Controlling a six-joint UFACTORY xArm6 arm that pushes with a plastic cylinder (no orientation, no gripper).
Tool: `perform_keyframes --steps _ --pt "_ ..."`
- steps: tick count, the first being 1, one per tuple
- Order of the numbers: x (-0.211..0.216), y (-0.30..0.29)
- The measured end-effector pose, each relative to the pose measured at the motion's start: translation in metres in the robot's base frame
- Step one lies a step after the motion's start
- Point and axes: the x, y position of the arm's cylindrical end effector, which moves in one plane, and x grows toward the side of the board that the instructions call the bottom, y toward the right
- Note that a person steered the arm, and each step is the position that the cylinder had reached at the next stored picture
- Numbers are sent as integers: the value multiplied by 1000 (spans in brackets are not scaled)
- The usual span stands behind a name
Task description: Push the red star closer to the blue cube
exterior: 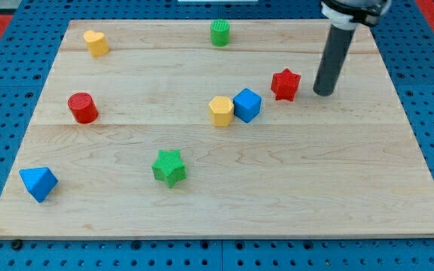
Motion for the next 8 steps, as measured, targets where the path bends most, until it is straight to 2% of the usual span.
perform_keyframes --steps 1,3,4,6,8 --pt "4 -13" --pt "-36 -39" --pt "-39 -72" --pt "-42 -96" --pt "-76 -126"
